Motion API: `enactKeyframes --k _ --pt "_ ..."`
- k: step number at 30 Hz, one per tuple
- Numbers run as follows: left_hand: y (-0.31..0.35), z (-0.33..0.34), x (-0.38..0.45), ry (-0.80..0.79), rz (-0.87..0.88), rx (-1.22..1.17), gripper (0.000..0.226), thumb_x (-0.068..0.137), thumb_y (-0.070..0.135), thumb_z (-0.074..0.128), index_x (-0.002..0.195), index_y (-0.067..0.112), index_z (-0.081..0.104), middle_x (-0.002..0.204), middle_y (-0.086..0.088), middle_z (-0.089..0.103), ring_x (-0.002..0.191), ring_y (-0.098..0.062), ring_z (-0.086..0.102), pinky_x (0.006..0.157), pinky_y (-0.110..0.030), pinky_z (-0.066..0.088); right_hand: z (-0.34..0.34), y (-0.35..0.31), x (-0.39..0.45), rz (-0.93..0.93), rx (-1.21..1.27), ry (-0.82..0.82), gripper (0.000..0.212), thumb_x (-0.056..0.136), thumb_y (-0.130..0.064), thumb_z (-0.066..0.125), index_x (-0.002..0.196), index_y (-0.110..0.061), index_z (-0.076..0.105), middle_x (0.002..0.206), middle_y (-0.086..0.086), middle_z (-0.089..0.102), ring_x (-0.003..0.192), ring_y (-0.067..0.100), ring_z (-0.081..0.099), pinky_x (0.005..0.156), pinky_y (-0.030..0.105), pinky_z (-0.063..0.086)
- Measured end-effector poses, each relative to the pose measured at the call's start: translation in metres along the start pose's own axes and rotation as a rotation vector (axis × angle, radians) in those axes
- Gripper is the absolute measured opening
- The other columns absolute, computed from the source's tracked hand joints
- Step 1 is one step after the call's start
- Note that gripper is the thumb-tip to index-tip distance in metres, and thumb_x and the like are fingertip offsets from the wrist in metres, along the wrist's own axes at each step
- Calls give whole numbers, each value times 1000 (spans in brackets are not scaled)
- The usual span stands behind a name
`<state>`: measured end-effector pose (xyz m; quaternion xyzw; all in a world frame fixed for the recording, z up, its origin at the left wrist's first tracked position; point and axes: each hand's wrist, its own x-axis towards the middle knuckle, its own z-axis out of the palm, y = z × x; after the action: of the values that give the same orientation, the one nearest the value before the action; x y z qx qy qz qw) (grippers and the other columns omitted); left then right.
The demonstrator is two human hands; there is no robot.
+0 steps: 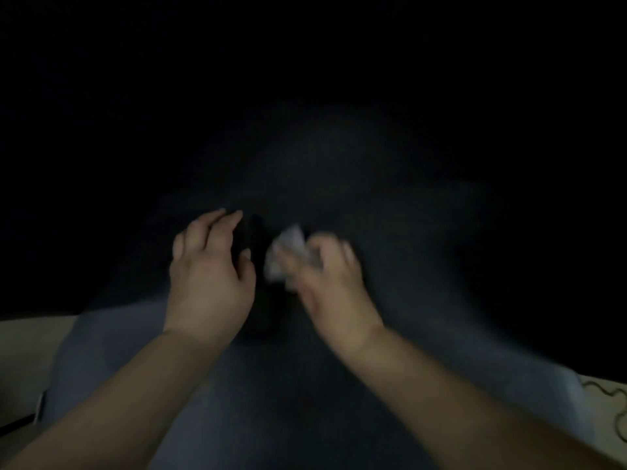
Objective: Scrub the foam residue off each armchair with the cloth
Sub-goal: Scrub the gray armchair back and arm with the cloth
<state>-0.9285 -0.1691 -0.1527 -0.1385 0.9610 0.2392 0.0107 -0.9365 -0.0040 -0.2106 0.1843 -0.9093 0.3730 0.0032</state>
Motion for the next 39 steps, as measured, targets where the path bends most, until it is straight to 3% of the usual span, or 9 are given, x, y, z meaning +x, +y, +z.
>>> enactKeyframes --k 3,6,9,12,15,19,24,30,39 --pt "-13 -10 -8 -5 -4 9 51 84 9 63 134 10 52 135 -12 47 123 -34 43 104 -37 29 -24 2 -66 -7 -145 -166 34 78 -81 46 102 -58 52 109 -37 47 98 -20 40 89 10 38" --pt "-29 -19 -17 -2 -18 30 49 85 8 63 133 11 52 135 -12 47 121 -34 42 102 -42 33 -67 36 -56 76 -323 -75 21 85 -53 60 97 -36 64 96 -14 63 92 3 59 82 16 47" --pt "-46 -23 -28 11 -38 63 48 83 4 64 130 7 55 132 -16 49 118 -38 45 102 -45 33 -81 55 -12 257 -291 178 27 89 -25 55 109 -44 55 106 -19 41 106 12 37 91 11 27" --pt "-56 -24 -39 4 -53 67 48 82 1 63 129 5 55 131 -18 50 119 -39 46 105 -44 30 -45 39 28 335 -292 243 33 88 -23 57 114 -43 54 112 -5 36 105 10 28 93 16 26" --pt "-61 -24 -53 -15 -67 72 48 82 3 63 129 8 55 132 -16 49 119 -38 45 105 -44 31 0 -14 19 223 -145 128 33 85 -19 66 118 -25 63 113 11 51 102 24 45 92 39 44" --pt "-64 -34 -70 -46 -66 71 48 80 4 64 127 8 57 131 -15 50 116 -37 47 102 -45 35 -13 -26 -52 13 -224 -113 48 75 -12 76 119 -28 66 108 12 59 88 34 57 78 39 52" --pt "-57 -68 -87 -169 -78 137 44 84 10 62 127 14 58 134 -10 49 118 -33 44 100 -42 37 -92 25 -84 455 -317 -27 47 75 -3 76 120 -14 65 109 27 53 91 47 54 80 55 50" --pt "-13 -146 -95 -234 -75 79 37 87 11 60 123 14 60 128 -7 48 114 -28 46 99 -36 40 -145 -37 -69 487 -134 -90 43 86 -13 66 128 -22 59 118 7 43 106 28 49 95 41 45" --pt "31 -283 -101 -90 -99 -17 9 92 18 57 83 22 57 85 7 48 70 -14 50 59 -28 35 -190 -180 -48 498 122 -41 45 89 -13 65 128 -33 57 106 -8 38 100 11 46 90 16 33"
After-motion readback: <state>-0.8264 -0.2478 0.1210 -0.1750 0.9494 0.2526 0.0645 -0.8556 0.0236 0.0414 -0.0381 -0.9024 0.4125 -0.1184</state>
